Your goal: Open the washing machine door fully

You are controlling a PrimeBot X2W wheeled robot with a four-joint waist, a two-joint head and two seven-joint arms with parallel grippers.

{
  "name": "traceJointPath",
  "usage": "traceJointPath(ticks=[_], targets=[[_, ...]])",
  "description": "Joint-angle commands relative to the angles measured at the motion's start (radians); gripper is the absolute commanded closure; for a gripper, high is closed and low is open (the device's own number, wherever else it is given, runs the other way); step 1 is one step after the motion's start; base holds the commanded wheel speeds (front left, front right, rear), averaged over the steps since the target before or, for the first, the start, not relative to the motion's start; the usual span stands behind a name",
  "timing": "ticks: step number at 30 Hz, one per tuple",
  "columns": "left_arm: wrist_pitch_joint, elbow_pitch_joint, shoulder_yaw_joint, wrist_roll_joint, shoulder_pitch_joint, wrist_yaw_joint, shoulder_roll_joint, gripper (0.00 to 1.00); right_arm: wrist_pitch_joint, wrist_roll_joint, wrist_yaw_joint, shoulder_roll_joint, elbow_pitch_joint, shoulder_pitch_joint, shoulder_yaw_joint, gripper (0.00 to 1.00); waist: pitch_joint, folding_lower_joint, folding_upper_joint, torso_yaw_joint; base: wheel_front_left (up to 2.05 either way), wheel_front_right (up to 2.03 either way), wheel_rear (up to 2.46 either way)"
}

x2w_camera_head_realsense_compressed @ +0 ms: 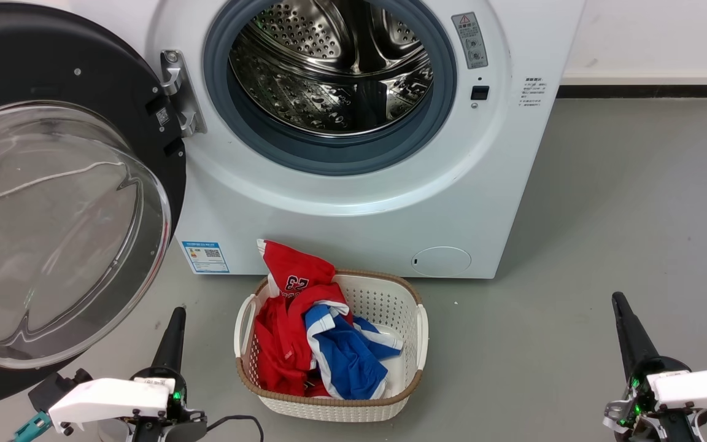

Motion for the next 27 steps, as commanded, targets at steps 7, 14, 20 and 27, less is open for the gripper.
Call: traceJointPath(ticks=[7, 14, 20, 27], targets=[[0.017, 0.004, 0.010, -0.070, -0.029, -0.010, 0.001, 1.00, 0.017, 0.064, 0.000, -0.002, 0.011, -0.035, -0.005, 1.00, 0.002, 0.0000, -0.0001, -0.002, 0.00, 0.00, 0.00], [0.031, 0.010, 0.016, -0.127, -0.036, -0.013, 0.001, 1.00, 0.032, 0.115, 0.000, -0.001, 0.020, -0.049, -0.009, 1.00, 0.003, 0.0000, -0.0001, -0.003, 0.00, 0.00, 0.00], [0.043, 0.014, 0.022, -0.173, -0.044, -0.018, 0.001, 1.00, 0.044, 0.156, 0.000, 0.001, 0.030, -0.059, -0.012, 1.00, 0.005, 0.0000, -0.0001, -0.004, 0.00, 0.00, 0.00], [0.054, 0.019, 0.028, -0.224, -0.050, -0.021, 0.001, 1.00, 0.058, 0.202, 0.000, 0.003, 0.039, -0.071, -0.015, 1.00, 0.006, 0.0000, -0.0001, -0.006, 0.00, 0.00, 0.00]])
